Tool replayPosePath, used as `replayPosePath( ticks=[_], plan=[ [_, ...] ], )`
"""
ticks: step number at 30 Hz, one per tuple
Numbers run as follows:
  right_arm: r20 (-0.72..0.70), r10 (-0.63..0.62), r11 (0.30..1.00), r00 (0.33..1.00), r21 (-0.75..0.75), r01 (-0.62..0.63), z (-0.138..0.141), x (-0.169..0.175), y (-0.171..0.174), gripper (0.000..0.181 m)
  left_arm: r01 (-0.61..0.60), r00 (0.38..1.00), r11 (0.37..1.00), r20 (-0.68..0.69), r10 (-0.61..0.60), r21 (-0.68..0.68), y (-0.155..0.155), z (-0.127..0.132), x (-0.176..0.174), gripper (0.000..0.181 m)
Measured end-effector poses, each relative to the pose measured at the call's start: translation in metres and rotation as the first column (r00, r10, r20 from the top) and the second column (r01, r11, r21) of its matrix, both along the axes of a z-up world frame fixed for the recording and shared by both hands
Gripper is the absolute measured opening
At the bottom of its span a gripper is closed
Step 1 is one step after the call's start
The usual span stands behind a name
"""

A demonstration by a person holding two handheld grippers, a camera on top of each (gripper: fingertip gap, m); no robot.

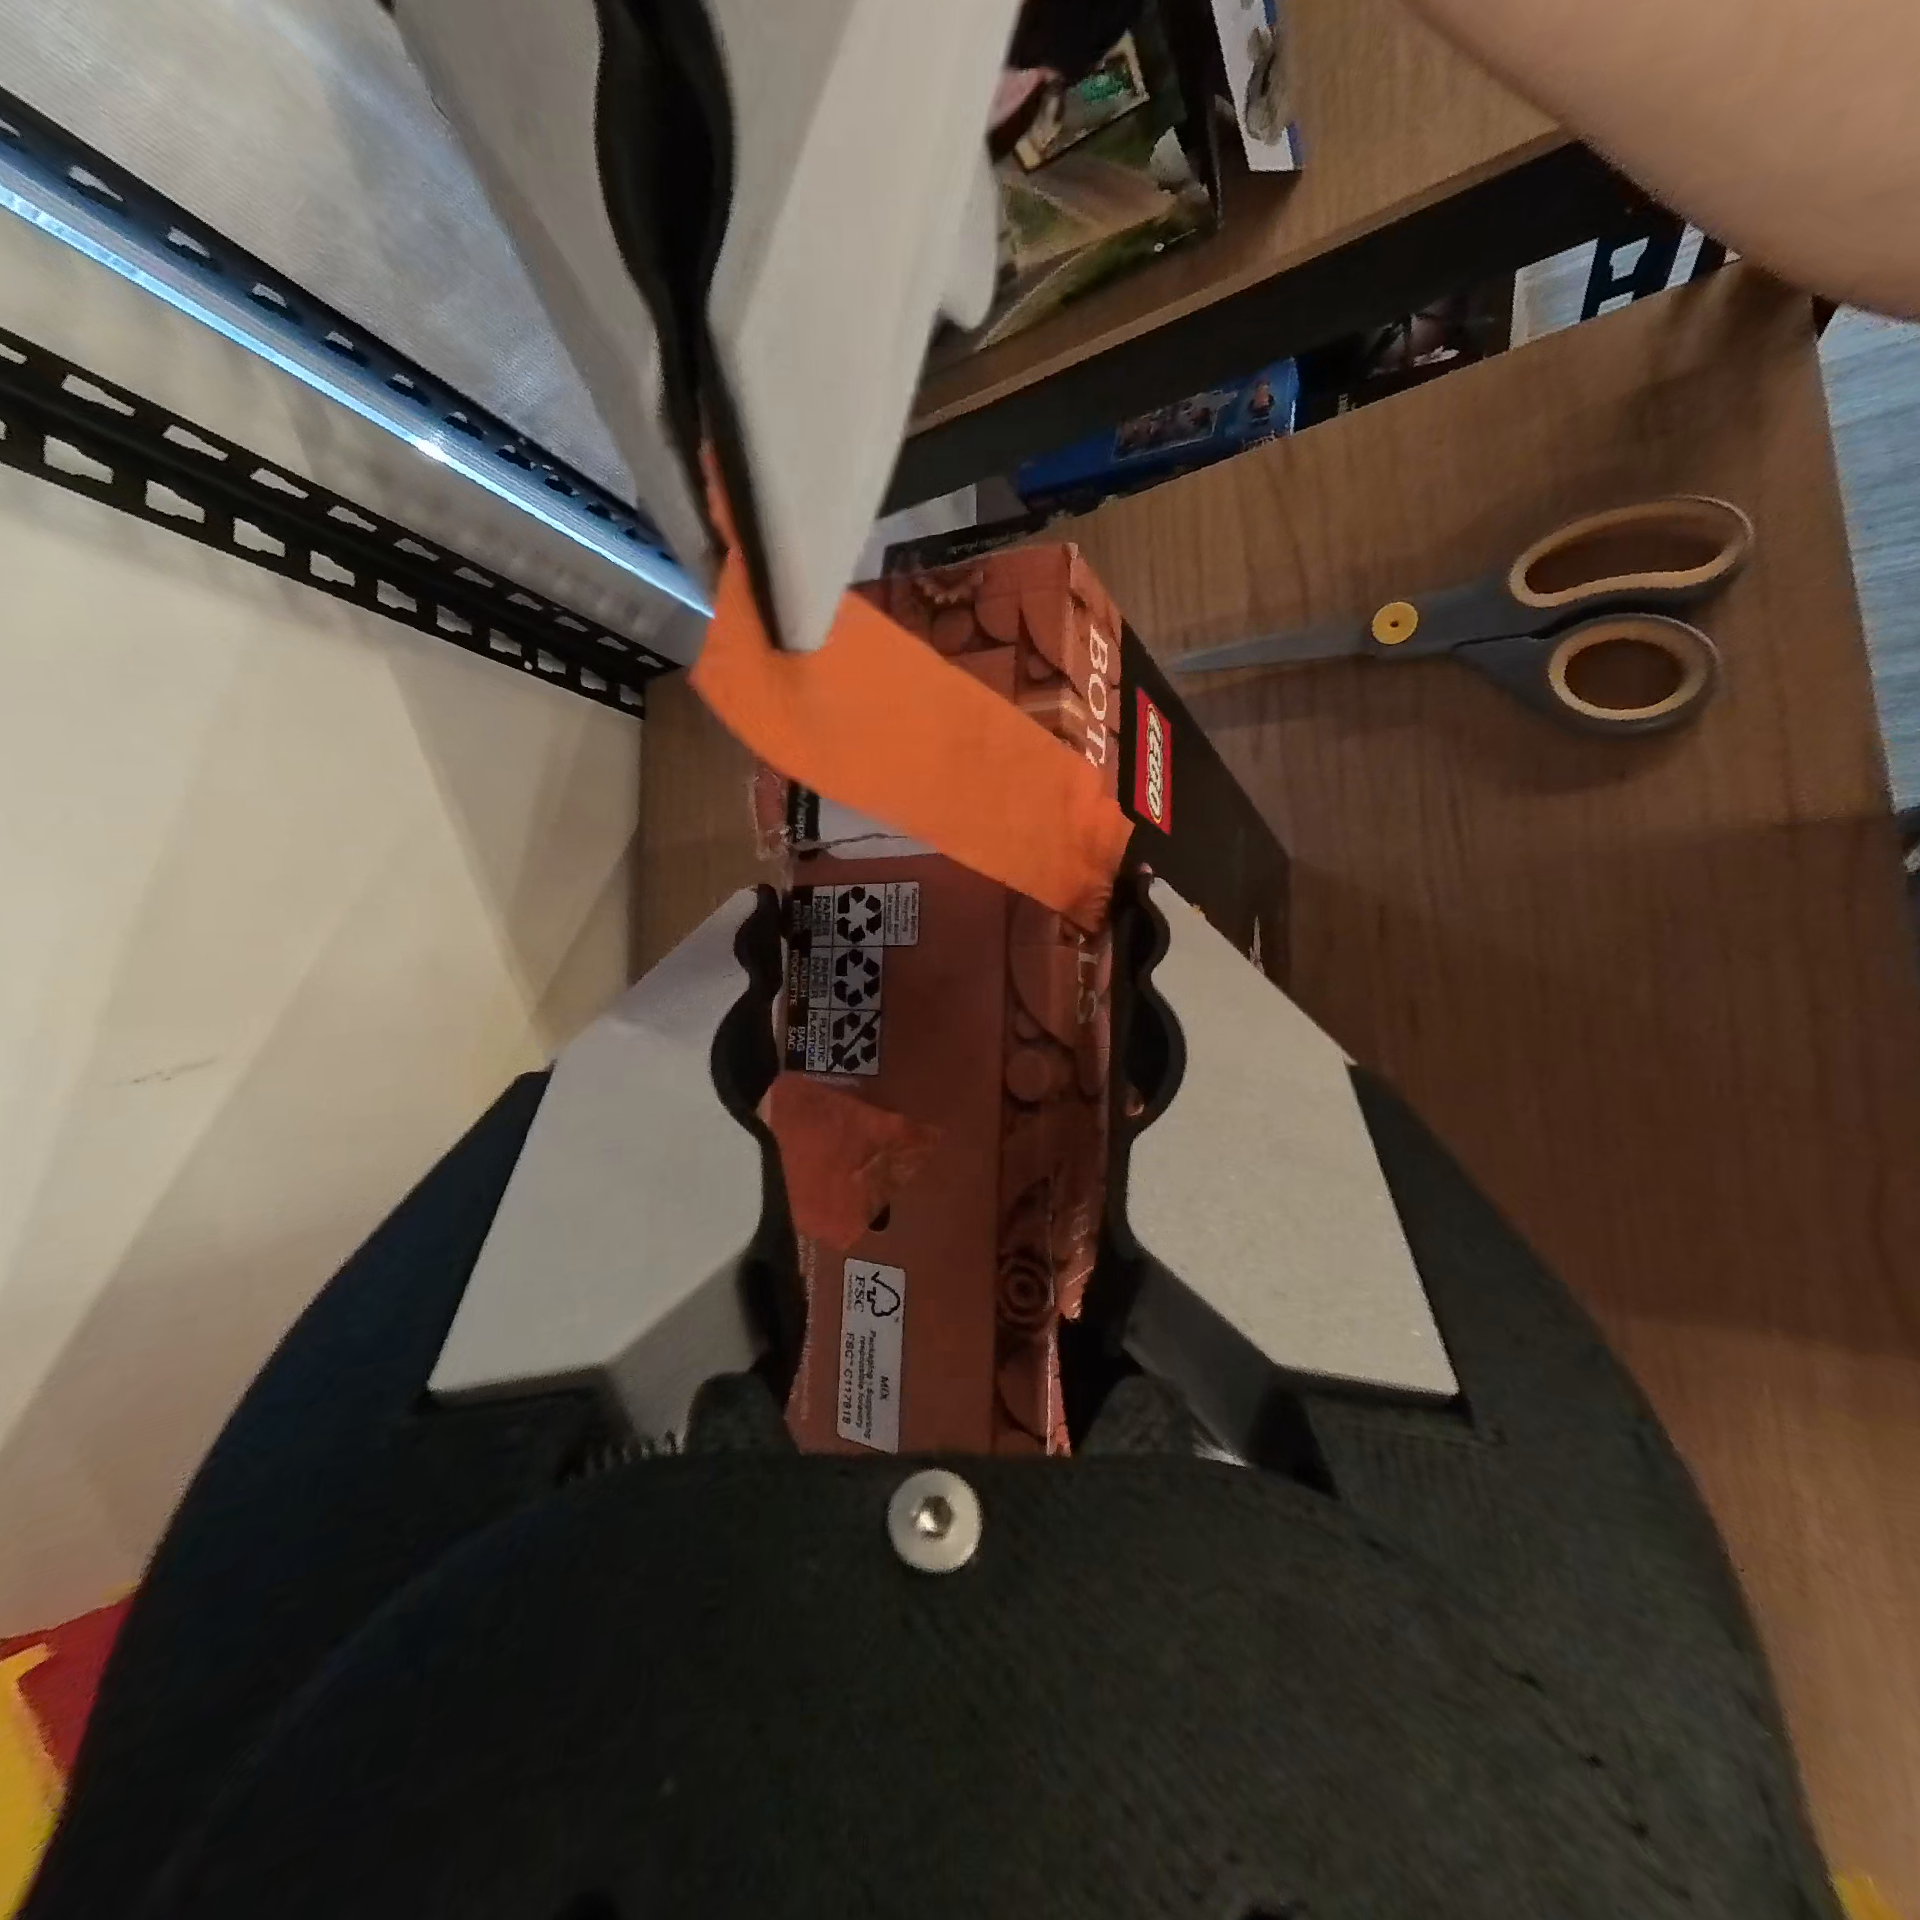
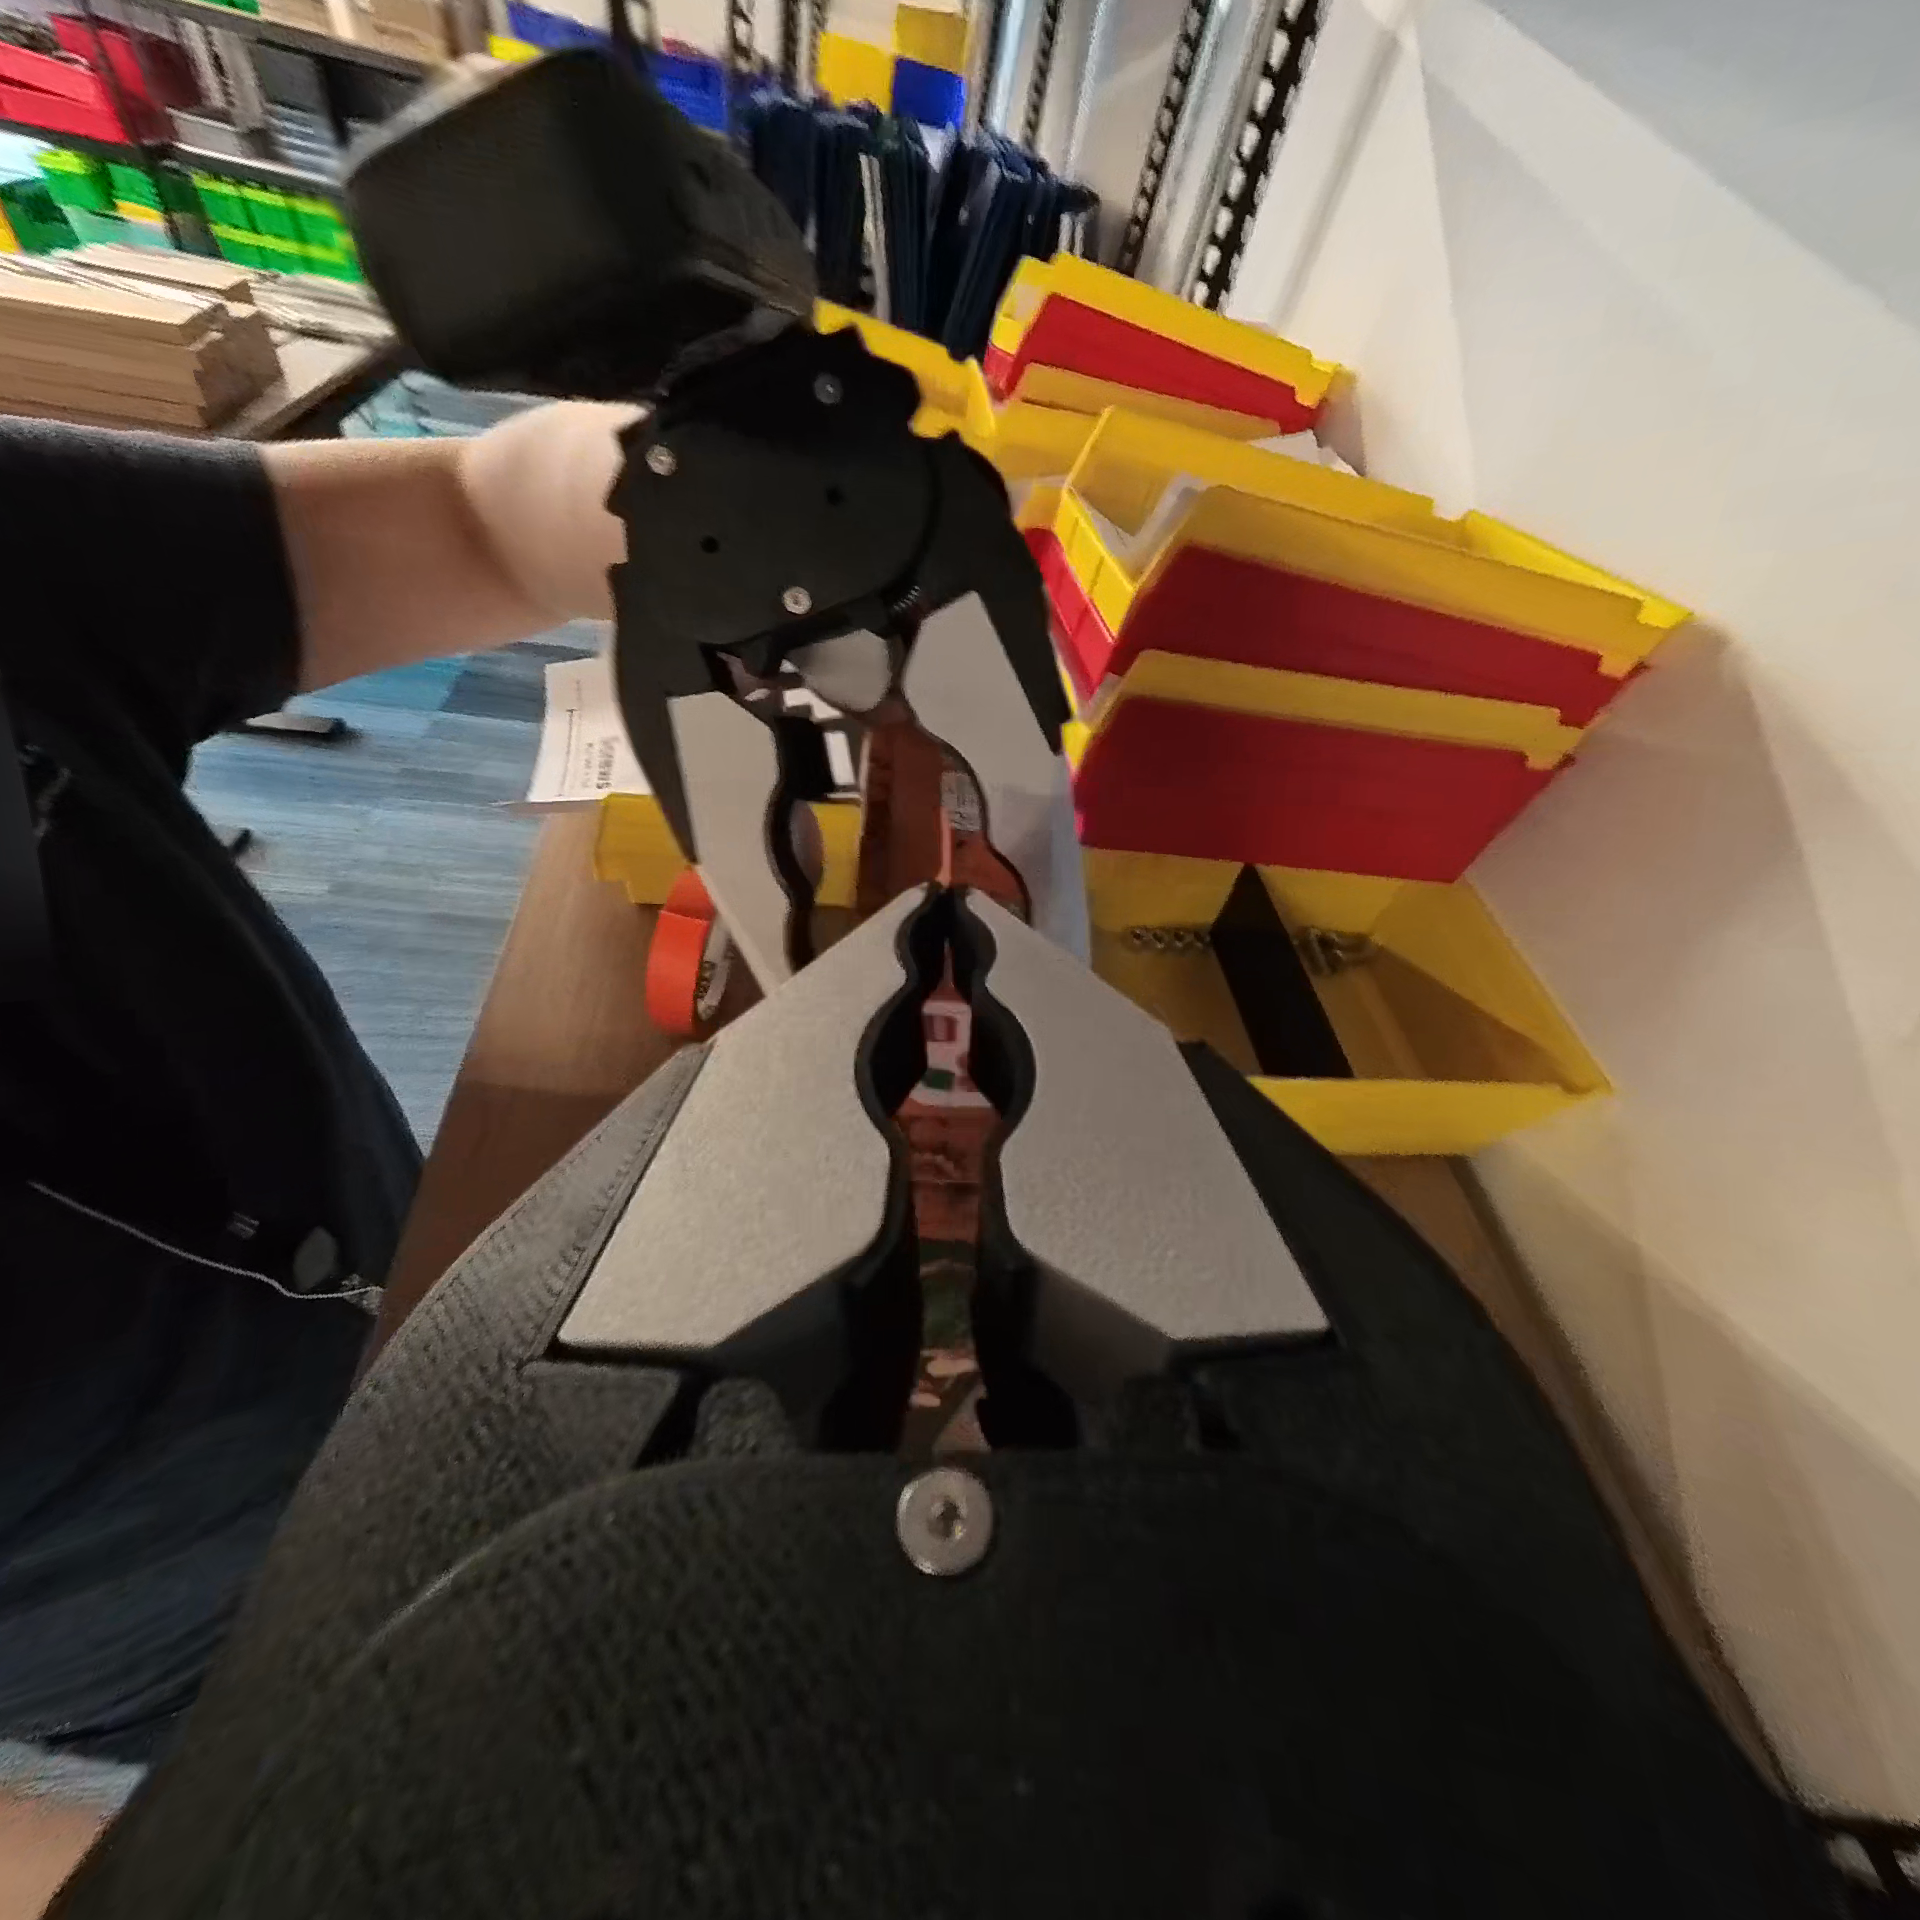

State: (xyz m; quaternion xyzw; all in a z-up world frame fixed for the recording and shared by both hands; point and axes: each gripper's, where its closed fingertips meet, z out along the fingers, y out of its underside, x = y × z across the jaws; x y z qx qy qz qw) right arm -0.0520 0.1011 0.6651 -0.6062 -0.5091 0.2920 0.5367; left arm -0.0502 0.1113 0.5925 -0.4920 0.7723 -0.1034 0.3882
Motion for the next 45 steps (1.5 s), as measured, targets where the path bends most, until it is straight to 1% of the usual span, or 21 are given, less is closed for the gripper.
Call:
replayPosePath(
  ticks=[5, 9, 11, 12, 14, 17, 24, 31, 35, 41, 45],
  plan=[
    [0.041, -0.045, 0.995, 0.998, -0.082, 0.048, -0.008, 0.003, 0.016, 0.0, -0.027, 1.0, 0.998, -0.002, 0.027, 0.062, 0.006, 0.003, -0.009, 0.069],
    [0.059, -0.035, 0.994, 0.998, -0.102, 0.041, -0.01, 0.003, 0.017, 0.0, -0.049, 0.998, 0.998, -0.025, 0.049, 0.037, 0.011, 0.004, -0.019, 0.068],
    [0.064, -0.033, 0.994, 0.997, -0.105, 0.04, -0.009, 0.003, 0.019, 0.0, -0.042, 0.998, 0.999, -0.045, 0.043, 0.019, 0.01, -0.001, -0.02, 0.067],
    [0.073, -0.039, 0.993, 0.997, -0.11, 0.047, -0.01, 0.003, 0.021, 0.0, -0.034, 0.998, 0.999, -0.046, 0.035, 0.035, 0.011, -0.003, -0.02, 0.068],
    [0.11, -0.05, 0.989, 0.993, -0.132, 0.064, -0.017, 0.004, 0.026, 0.0, -0.016, 0.999, 0.998, -0.04, 0.019, 0.06, 0.01, -0.003, -0.02, 0.068],
    [0.171, -0.075, 0.982, 0.982, -0.156, 0.102, -0.029, 0.005, 0.033, 0.0, -0.007, 1.0, 0.998, -0.016, 0.008, 0.062, 0.01, -0.003, -0.02, 0.068],
    [0.207, -0.12, 0.967, 0.971, -0.198, 0.161, -0.035, 0.008, 0.042, 0.0, -0.016, 1.0, 0.996, -0.006, 0.016, 0.084, 0.014, -0.004, -0.02, 0.069],
    [0.269, -0.118, 0.975, 0.956, -0.152, 0.163, -0.042, 0.005, 0.044, 0.0, -0.008, 1.0, 0.996, -0.006, 0.008, 0.094, 0.014, -0.005, -0.02, 0.069],
    [0.268, -0.114, 0.977, 0.957, -0.144, 0.157, -0.042, 0.003, 0.045, 0.0, -0.007, 1.0, 0.996, -0.001, 0.007, 0.09, 0.014, -0.005, -0.02, 0.069],
    [0.292, -0.161, 0.978, 0.943, -0.079, 0.192, -0.043, 0.007, 0.046, 0.0, -0.013, 1.0, 0.995, -0.007, 0.014, 0.101, 0.015, -0.005, -0.02, 0.069],
    [0.338, -0.204, 0.974, 0.919, -0.022, 0.224, -0.044, 0.007, 0.046, 0.0, -0.014, 1.0, 0.994, -0.01, 0.015, 0.106, 0.015, -0.005, -0.02, 0.07]
  ],
)
